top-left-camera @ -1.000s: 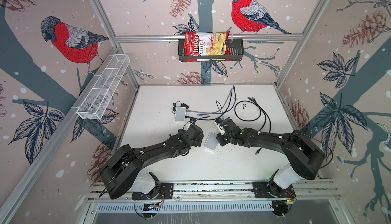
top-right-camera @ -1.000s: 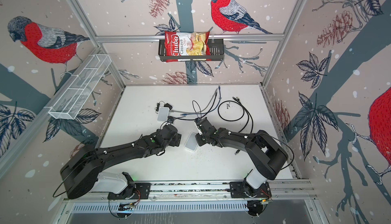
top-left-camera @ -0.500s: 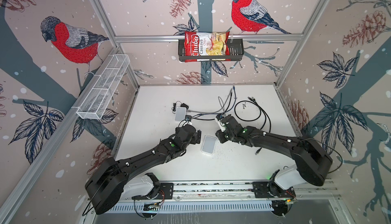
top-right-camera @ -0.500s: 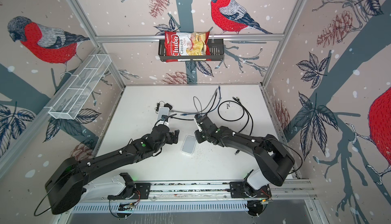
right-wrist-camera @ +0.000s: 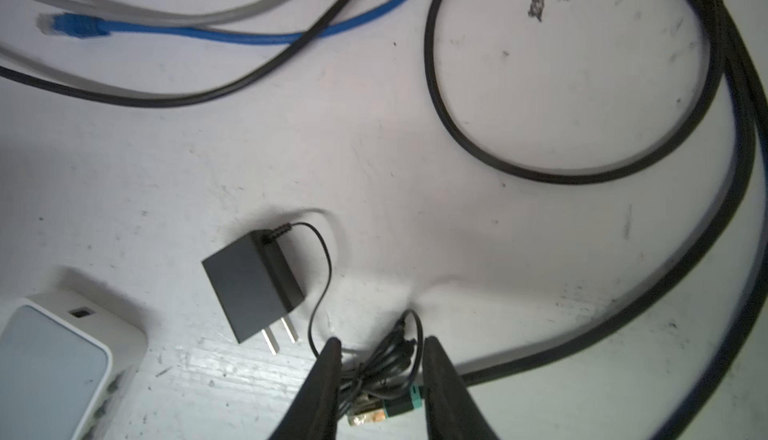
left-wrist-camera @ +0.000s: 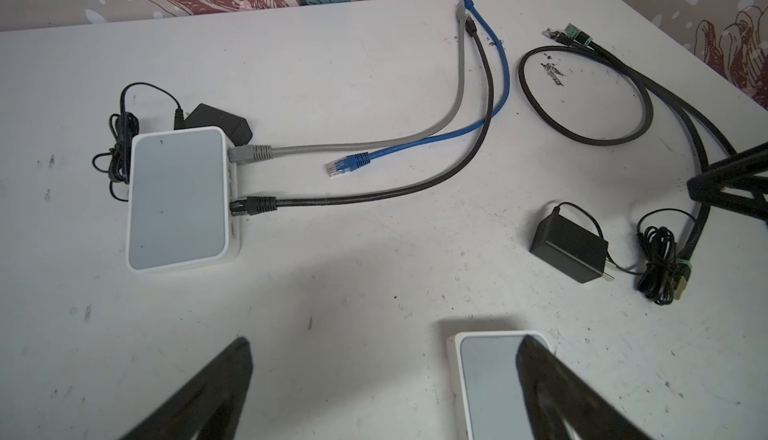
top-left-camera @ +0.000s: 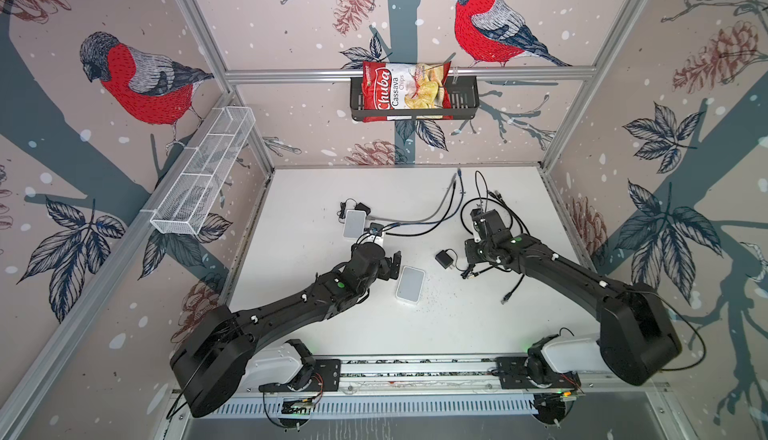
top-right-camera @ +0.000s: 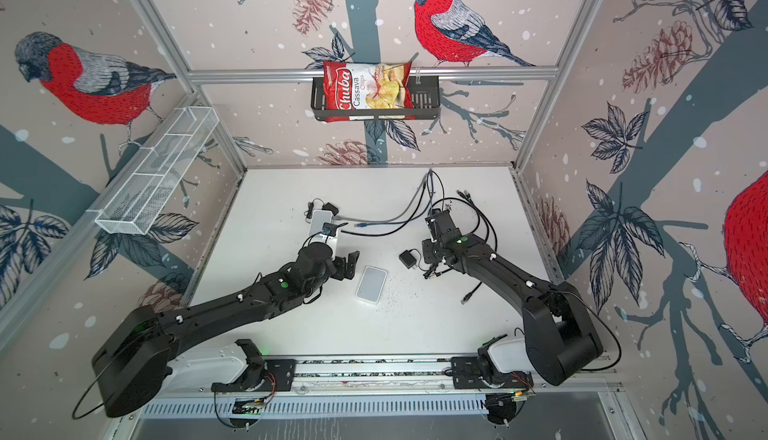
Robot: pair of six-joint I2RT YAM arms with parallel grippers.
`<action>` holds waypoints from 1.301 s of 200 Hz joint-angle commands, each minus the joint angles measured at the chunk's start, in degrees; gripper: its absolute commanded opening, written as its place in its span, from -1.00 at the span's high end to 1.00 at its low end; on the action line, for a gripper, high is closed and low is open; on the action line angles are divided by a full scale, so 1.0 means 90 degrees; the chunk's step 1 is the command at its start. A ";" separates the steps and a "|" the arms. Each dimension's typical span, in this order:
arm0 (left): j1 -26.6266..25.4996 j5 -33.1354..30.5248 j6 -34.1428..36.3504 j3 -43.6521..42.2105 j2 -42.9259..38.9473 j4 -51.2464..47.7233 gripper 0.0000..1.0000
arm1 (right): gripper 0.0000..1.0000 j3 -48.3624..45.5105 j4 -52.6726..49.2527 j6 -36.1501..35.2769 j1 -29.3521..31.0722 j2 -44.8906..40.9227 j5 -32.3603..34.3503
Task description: Insert the plug into the switch port
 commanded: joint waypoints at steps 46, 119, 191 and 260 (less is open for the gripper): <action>0.0009 -0.0014 0.0373 0.0169 0.0301 0.0518 -0.95 | 0.32 -0.0151 -0.0244 0.0173 -0.0223 0.0301 -0.0623; 0.0016 -0.0070 0.0562 0.0137 0.0382 0.0573 -0.95 | 0.55 -0.0101 0.1026 0.0345 0.0151 0.0763 -0.1501; 0.0016 -0.0163 0.0613 0.0106 0.0386 0.0547 -0.95 | 0.53 0.0685 0.1043 0.0211 0.0423 0.1518 -0.1406; 0.0018 -0.0143 0.0631 0.0158 0.0489 0.0703 -0.95 | 0.80 0.0712 0.0911 -0.0198 0.0364 0.1373 -0.1312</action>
